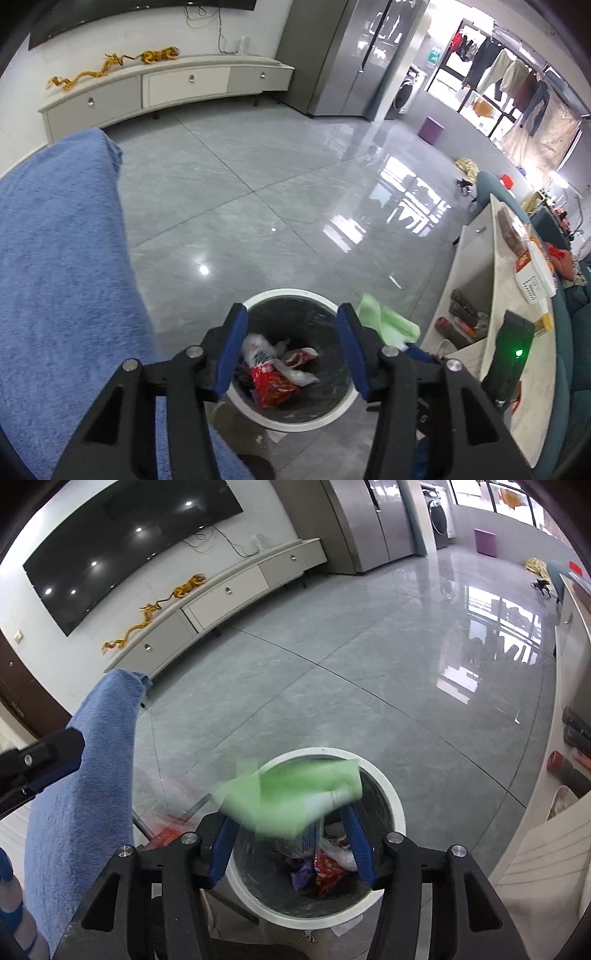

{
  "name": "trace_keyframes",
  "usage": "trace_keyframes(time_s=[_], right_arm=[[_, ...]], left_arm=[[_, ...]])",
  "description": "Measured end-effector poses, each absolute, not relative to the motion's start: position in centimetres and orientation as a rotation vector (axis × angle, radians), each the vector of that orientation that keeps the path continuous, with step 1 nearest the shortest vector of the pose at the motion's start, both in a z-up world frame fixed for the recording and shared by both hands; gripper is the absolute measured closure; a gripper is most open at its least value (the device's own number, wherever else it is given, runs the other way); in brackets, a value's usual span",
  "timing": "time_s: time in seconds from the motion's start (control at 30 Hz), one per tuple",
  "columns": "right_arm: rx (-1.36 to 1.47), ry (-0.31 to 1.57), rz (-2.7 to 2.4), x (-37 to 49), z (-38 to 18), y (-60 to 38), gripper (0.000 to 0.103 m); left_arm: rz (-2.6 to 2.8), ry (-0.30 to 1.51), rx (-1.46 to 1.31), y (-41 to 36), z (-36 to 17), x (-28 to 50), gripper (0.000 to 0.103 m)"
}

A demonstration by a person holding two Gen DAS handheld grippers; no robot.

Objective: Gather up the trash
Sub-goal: 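Carry both items over the bin and open both tools to drop them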

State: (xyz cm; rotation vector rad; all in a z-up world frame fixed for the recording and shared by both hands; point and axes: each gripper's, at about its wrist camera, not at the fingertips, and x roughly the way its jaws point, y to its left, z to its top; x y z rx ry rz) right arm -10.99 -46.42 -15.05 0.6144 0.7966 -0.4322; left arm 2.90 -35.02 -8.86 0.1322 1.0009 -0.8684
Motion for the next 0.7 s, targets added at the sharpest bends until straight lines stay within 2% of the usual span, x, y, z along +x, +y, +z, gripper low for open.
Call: trace_keyframes(time_s=[0.57, 0.7], right_arm=[[0.597, 0.78, -0.434, -11.4, -13.3, -45.7, 0.05], [0.572, 0.755, -0.429, -11.4, -11.8, -45.0, 0.047]], left_arm=[[-0.776, 0.896, 0.13, -30.5, -6.6, 2.2, 0.054], [-0.702, 0.832, 0.144, -28.7, -5.5, 1.6, 0.042]])
